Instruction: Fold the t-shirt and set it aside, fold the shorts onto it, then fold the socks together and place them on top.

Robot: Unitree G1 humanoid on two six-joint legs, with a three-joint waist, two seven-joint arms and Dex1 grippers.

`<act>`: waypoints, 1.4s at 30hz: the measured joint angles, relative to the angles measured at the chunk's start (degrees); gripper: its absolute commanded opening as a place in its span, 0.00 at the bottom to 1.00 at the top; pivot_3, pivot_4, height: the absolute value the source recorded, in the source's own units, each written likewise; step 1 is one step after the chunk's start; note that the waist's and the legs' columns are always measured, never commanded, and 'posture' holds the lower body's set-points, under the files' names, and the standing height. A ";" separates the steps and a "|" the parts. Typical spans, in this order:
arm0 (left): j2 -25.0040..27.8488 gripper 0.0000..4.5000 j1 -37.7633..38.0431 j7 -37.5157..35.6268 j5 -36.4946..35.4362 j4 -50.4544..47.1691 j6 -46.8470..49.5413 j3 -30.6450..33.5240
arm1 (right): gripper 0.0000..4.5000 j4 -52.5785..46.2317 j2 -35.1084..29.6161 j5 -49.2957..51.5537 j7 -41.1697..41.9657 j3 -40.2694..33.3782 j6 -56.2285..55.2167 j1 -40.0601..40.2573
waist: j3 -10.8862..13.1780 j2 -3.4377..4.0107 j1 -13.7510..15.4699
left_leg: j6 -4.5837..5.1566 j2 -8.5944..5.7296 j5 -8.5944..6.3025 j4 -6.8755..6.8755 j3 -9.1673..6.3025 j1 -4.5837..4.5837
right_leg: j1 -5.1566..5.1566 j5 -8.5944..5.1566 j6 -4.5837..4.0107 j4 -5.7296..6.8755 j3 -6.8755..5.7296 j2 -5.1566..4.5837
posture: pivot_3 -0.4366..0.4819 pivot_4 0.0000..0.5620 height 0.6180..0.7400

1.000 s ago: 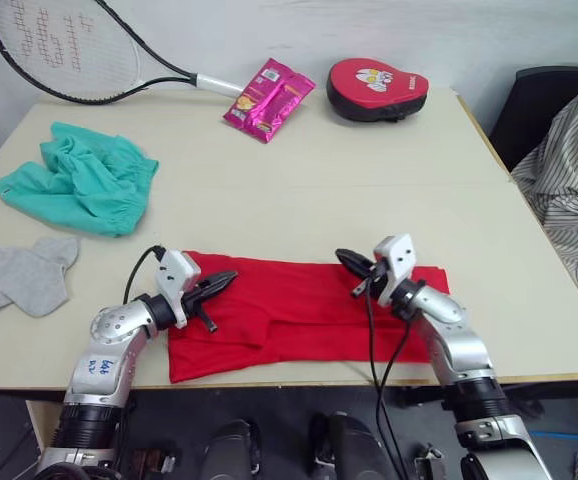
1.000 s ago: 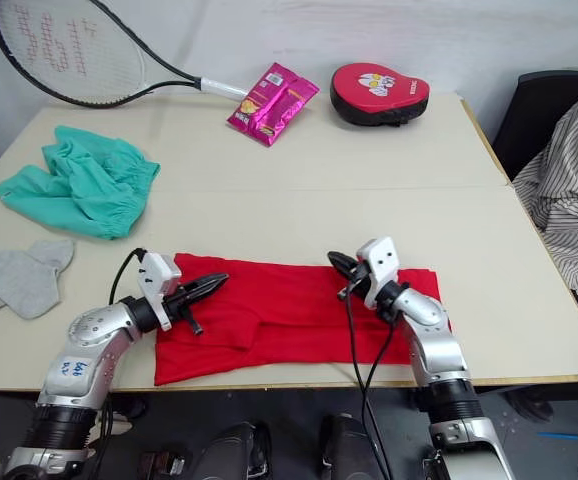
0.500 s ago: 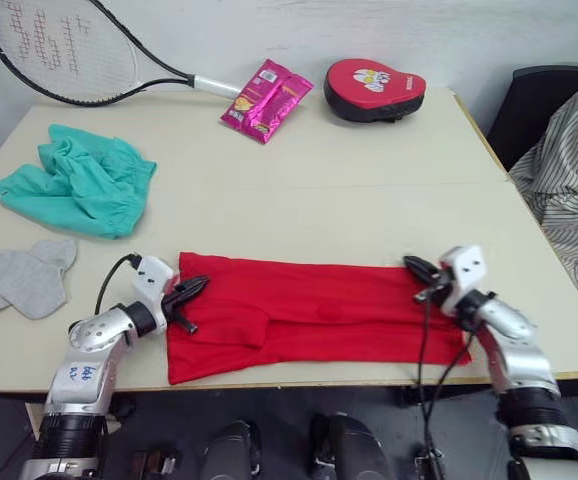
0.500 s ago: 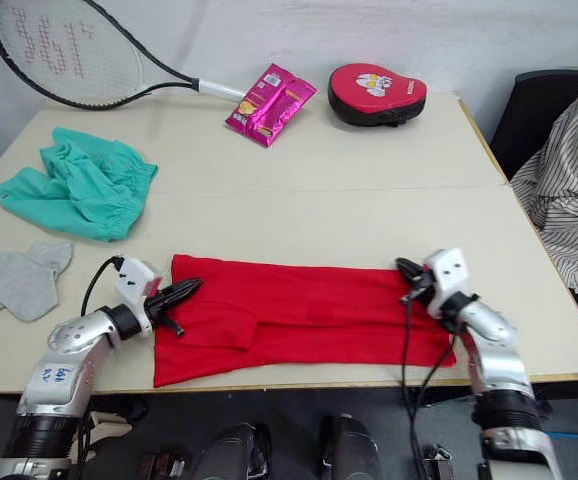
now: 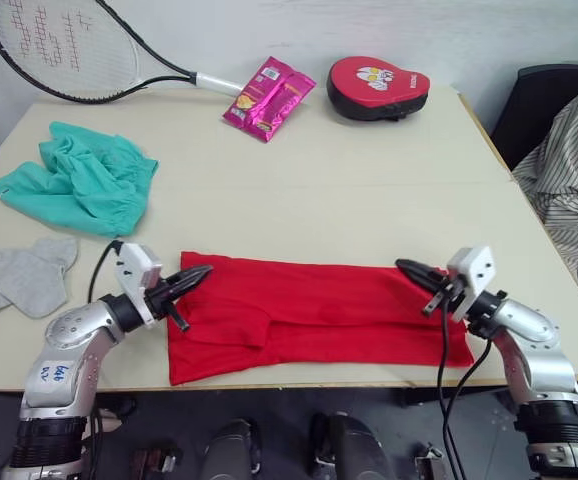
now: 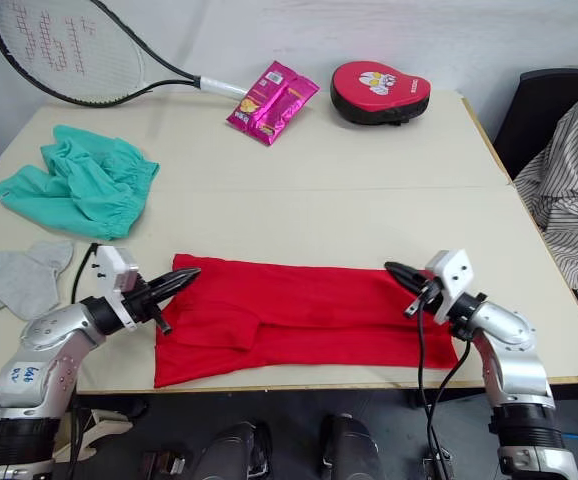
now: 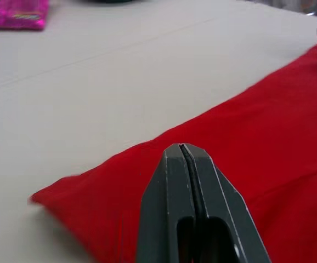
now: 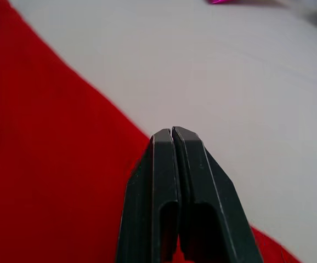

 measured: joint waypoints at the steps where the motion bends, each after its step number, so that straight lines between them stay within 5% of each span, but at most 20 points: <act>1: 0.72 0.13 0.39 -1.57 -1.15 -1.16 0.49 -0.17 | 0.21 -0.05 -1.42 0.35 1.67 0.12 0.91 -0.29 | 0.04 0.04 0.12 | 0.12 -0.01 0.03 0.00 0.02 -0.01 | -0.01 0.00 0.01 -0.03 0.02 -0.01 | 0.48 0.27 1.00; 6: 6.11 0.48 3.63 -9.38 -5.13 -7.56 1.08 0.36 | 0.61 5.03 -14.18 0.75 14.38 0.13 6.16 -9.26 | 0.26 0.36 0.08 | 0.22 0.05 -0.03 -0.01 0.10 0.09 | 0.03 0.00 -0.01 -0.15 0.04 0.07 | 0.48 0.27 1.00; 11: 8.14 0.82 6.06 -14.07 -5.00 -7.07 -1.23 0.33 | 1.00 21.37 -17.60 -5.18 25.79 7.57 5.78 -23.38 | 0.37 0.43 -0.16 | 0.06 0.24 0.00 0.00 0.11 0.05 | -0.02 0.01 -0.12 -0.26 0.04 0.37 | 0.48 0.27 1.00; 13: 7.00 0.96 5.94 -14.30 -4.09 -6.97 -3.85 -0.12 | 1.00 29.55 -16.14 -9.16 28.37 10.83 2.14 -28.93 | 0.39 0.46 -0.30 | 0.05 0.26 0.00 -0.01 0.13 0.02 | -0.03 0.03 -0.14 -0.32 0.05 0.40 | 0.48 0.27 1.00; 17: 5.01 0.99 5.94 -13.93 -3.35 -7.13 -6.40 -1.30 | 1.00 40.53 -13.07 -15.24 31.30 16.01 -0.97 -35.35 | 0.39 0.46 -0.63 | -0.19 0.25 0.14 -0.01 0.16 -0.05 | -0.04 0.05 -0.11 -0.37 0.04 0.40 | 0.48 0.27 1.00; 20: 5.01 1.00 6.87 -13.51 -4.35 -7.59 -5.33 -1.12 | 0.87 45.89 -12.23 -18.46 32.60 17.89 -3.12 -39.13 | 0.40 0.48 -0.78 | -0.18 0.25 0.13 0.02 0.21 -0.06 | -0.03 0.06 -0.08 -0.42 0.06 0.40 | 0.48 0.27 1.00; 31: 3.93 1.00 8.73 -10.22 -5.20 -8.89 -5.24 -0.78 | 0.02 48.80 -11.06 -22.16 34.33 22.71 -3.00 -43.47 | 0.40 0.49 -0.74 | 0.03 0.30 -0.01 0.05 0.16 0.00 | 0.01 0.12 -0.10 -0.41 0.06 0.42 | 0.48 0.27 1.00; 35: 3.70 1.00 8.51 -8.20 -3.98 -8.77 -5.87 -0.46 | 0.01 53.11 -10.59 -26.03 32.70 23.89 -6.19 -47.59 | 0.43 0.54 -0.80 | 0.02 0.29 0.02 0.08 0.19 -0.01 | 0.01 0.16 -0.12 -0.41 0.07 0.42 | 0.48 0.27 1.00; 42: -1.68 1.00 6.63 1.16 -2.83 -6.85 -6.97 3.07 | 0.01 60.20 -3.48 -33.24 10.37 23.46 -13.81 -56.68 | 0.47 0.61 -1.17 | -0.37 0.40 0.25 0.04 0.23 -0.01 | -0.06 0.18 -0.17 -0.30 0.10 0.55 | 0.48 0.27 1.00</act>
